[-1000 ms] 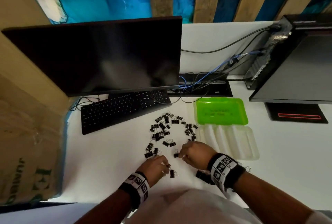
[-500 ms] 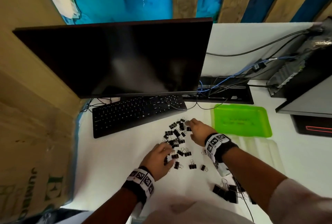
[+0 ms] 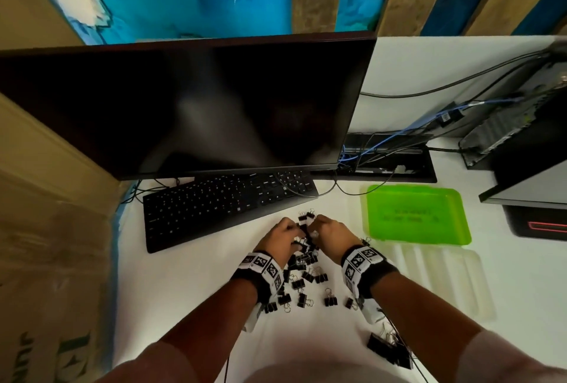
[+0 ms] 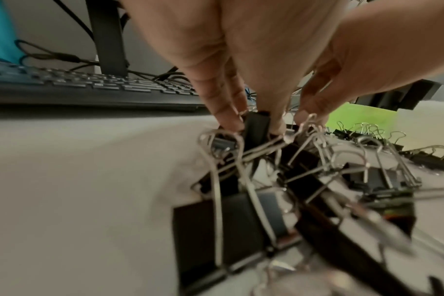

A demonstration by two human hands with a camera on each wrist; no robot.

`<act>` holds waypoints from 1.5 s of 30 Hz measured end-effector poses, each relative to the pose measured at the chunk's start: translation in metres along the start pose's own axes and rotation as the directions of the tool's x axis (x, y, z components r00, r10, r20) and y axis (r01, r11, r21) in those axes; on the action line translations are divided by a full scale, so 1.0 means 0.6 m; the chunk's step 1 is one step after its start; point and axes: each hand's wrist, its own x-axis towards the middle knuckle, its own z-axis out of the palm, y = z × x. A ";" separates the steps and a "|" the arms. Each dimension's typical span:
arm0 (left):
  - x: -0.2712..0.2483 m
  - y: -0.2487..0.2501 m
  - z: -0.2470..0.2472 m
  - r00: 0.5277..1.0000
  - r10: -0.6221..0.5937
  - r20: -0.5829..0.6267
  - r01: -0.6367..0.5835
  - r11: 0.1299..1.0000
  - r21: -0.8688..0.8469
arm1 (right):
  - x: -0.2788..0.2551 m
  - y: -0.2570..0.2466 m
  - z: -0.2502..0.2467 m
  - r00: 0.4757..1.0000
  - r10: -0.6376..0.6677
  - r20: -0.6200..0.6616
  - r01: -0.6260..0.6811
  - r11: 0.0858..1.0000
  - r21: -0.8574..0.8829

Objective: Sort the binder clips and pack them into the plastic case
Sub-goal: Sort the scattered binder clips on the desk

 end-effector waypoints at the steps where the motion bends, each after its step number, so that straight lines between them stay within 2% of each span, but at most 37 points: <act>1: 0.003 0.000 0.000 1.000 0.007 0.003 -0.007 1.000 -0.010 | 0.001 0.000 -0.001 1.000 0.004 0.001 -0.004 1.000 0.008; 11: 0.005 0.005 -0.022 0.998 -0.061 -0.026 0.059 0.996 -0.074 | -0.011 0.010 -0.014 0.987 0.156 -0.020 -0.151 0.974 0.172; 15: -0.014 0.023 -0.039 0.994 -0.072 -0.087 0.059 0.989 -0.137 | -0.041 0.008 -0.038 0.985 0.141 -0.095 -0.116 0.966 0.233; 18: -0.039 0.045 -0.054 0.986 -0.044 -0.159 0.012 0.980 -0.200 | -0.074 0.012 -0.056 0.980 0.119 -0.161 -0.065 0.949 0.307; 21: -0.077 0.060 -0.061 0.971 0.007 -0.240 -0.059 0.975 -0.212 | -0.110 0.015 -0.065 0.972 0.141 -0.187 -0.047 0.900 0.434; 24: -0.122 0.068 -0.047 0.958 0.002 -0.286 -0.077 0.965 -0.249 | -0.147 0.013 -0.062 0.965 0.178 -0.193 -0.038 0.822 0.569; 27: -0.169 0.067 -0.007 0.976 0.017 -0.219 -0.074 0.964 -0.254 | -0.178 0.014 -0.045 0.967 0.182 -0.178 -0.028 0.770 0.638; 30: -0.207 0.067 0.035 0.995 0.035 -0.092 -0.054 0.975 -0.215 | -0.190 0.019 -0.025 0.971 0.178 -0.161 -0.041 0.784 0.619; 34: -0.238 0.083 0.073 0.997 0.049 0.064 -0.037 0.982 -0.185 | -0.191 0.020 -0.011 0.960 0.227 -0.164 -0.073 0.767 0.637; 37: -0.248 0.095 0.094 0.995 0.046 0.092 -0.030 0.985 -0.170 | -0.202 0.010 -0.009 0.962 0.232 -0.142 -0.067 0.708 0.703; 38: -0.249 0.099 0.099 0.995 0.045 0.088 -0.030 0.985 -0.170 | -0.209 0.008 -0.010 0.971 0.200 -0.132 -0.054 0.719 0.693; 41: -0.251 0.105 0.108 0.995 0.054 0.087 -0.039 0.986 -0.164 | -0.236 0.008 -0.006 0.999 0.029 -0.029 -0.009 0.848 0.529; 45: -0.254 0.104 0.119 0.987 0.075 0.145 -0.059 0.992 -0.108 | -0.277 0.013 0.023 0.985 -0.059 0.159 0.007 0.951 0.310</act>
